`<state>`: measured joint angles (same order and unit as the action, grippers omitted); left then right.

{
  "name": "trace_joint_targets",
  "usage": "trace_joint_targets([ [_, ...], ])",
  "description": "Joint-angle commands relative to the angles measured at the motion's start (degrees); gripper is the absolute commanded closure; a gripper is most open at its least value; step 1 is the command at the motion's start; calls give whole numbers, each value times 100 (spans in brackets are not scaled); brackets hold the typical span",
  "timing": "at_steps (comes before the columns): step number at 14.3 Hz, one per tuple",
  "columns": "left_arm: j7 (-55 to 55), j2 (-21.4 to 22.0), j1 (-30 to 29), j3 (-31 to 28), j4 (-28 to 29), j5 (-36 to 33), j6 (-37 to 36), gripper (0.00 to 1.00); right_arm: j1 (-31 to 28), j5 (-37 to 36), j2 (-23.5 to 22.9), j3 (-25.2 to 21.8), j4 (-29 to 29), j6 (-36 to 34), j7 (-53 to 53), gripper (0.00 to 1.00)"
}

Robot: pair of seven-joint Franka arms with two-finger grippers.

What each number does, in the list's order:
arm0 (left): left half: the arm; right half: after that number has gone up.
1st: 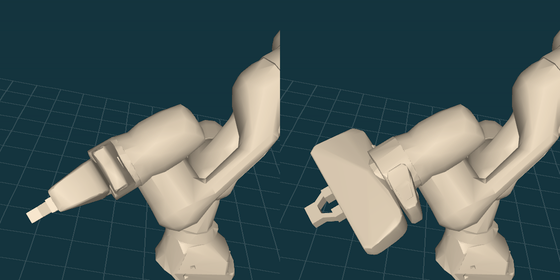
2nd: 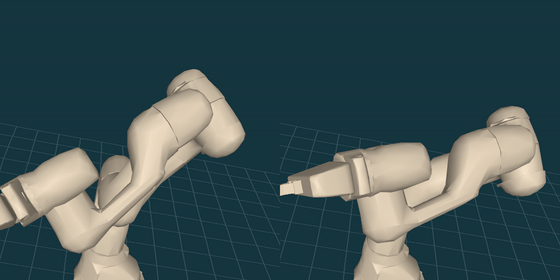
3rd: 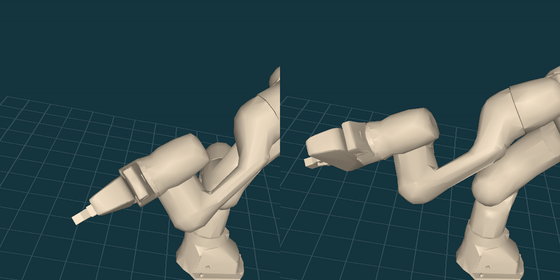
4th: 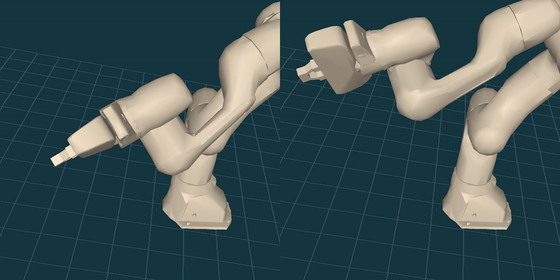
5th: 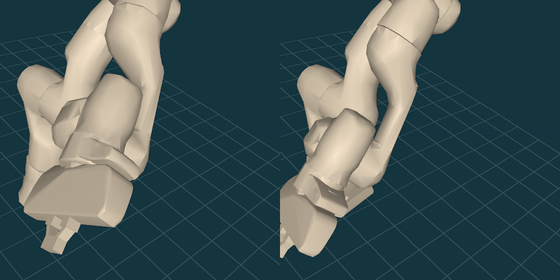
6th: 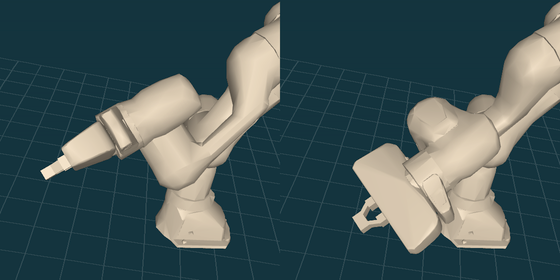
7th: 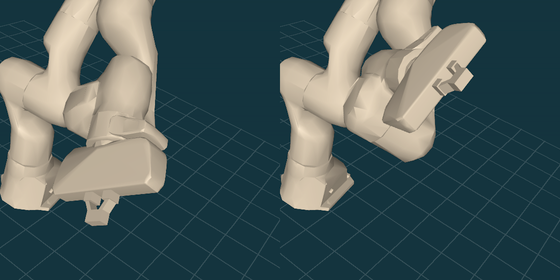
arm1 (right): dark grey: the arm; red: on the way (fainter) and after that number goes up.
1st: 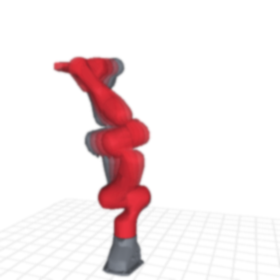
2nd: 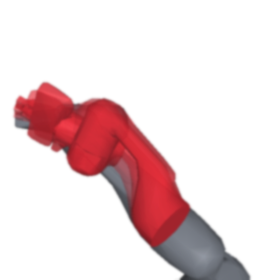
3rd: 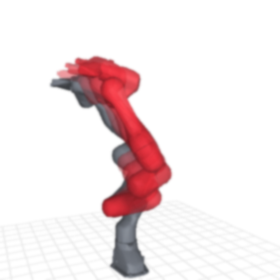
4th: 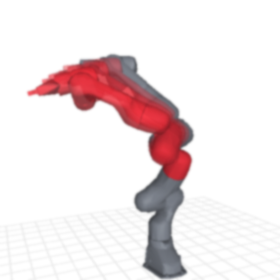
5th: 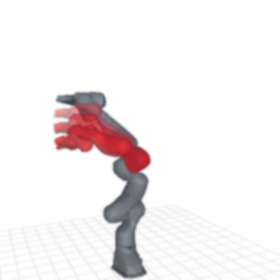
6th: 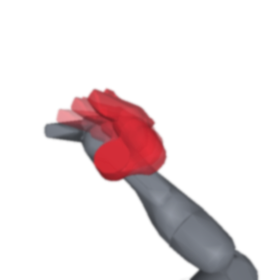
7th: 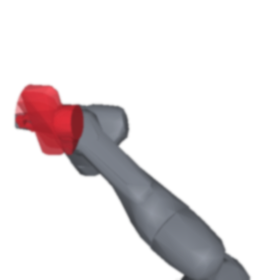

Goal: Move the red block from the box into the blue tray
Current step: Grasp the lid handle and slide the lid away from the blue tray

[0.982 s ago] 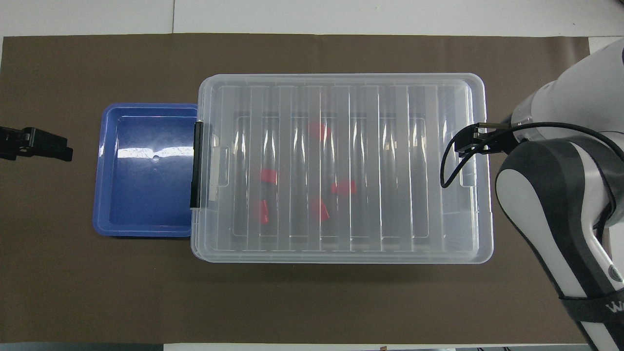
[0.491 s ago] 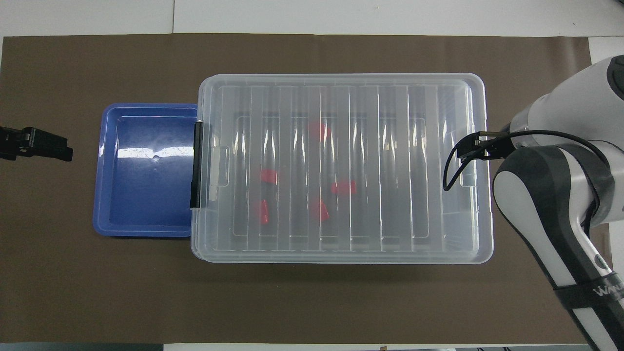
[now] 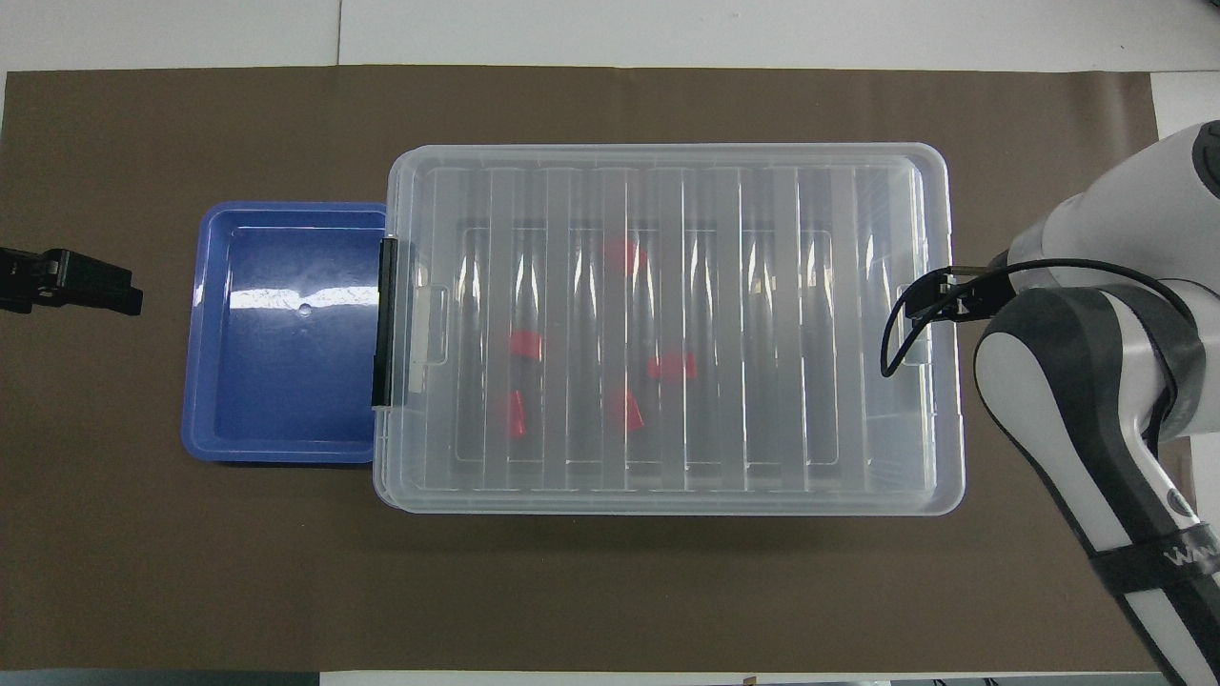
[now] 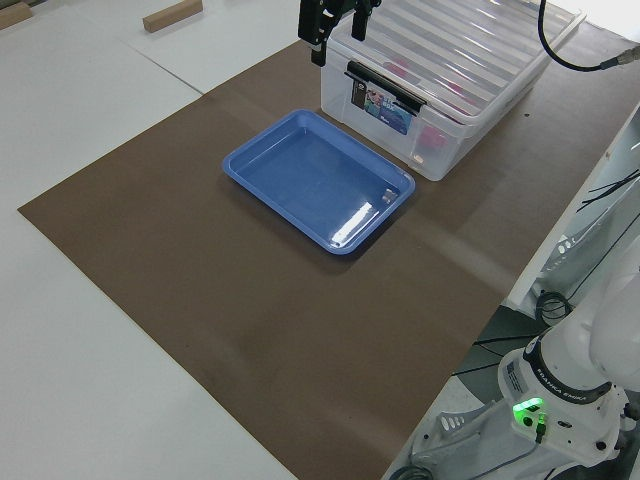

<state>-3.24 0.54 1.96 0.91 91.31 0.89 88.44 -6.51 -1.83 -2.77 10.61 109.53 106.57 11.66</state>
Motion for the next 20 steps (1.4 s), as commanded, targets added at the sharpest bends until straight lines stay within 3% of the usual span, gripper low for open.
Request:
trace_joint_targets([
  [1, -28, 156, -38, 6, 177, 34, -11, 0, -88, 43, 154, -102, 200, 136, -365, 0],
  [9, -45, 156, -38, 6, 177, 34, 16, 0, -88, 34, 154, -384, 191, 293, -919, 0],
  [20, -28, 156, -29, 6, 177, -9, 15, 0, -96, 34, 127, -1122, 165, 460, -2220, 0],
])
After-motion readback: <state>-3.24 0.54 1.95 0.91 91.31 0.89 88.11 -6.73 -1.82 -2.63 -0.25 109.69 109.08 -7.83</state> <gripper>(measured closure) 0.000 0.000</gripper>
